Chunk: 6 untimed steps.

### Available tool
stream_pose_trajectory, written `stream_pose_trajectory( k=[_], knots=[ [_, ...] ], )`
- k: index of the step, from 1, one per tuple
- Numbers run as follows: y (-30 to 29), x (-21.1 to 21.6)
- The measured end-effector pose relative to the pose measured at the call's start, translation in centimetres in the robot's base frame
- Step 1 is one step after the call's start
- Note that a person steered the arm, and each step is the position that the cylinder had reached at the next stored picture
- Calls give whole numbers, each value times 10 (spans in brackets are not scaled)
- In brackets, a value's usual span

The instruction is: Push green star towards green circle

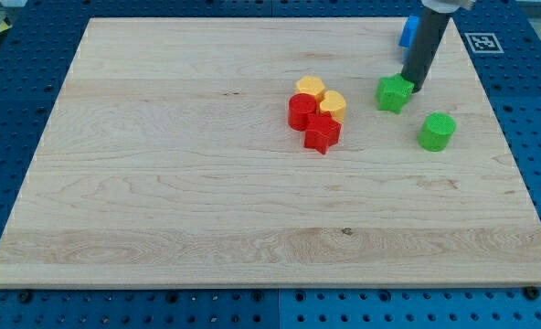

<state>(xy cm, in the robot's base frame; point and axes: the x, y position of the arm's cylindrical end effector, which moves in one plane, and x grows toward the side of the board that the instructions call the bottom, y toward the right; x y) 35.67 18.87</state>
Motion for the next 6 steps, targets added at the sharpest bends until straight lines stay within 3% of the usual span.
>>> stream_pose_trajectory(
  k=[1,2,4,6],
  knots=[
    [14,31],
    [5,17],
    [-91,-11],
    [-122,-27]
  ],
)
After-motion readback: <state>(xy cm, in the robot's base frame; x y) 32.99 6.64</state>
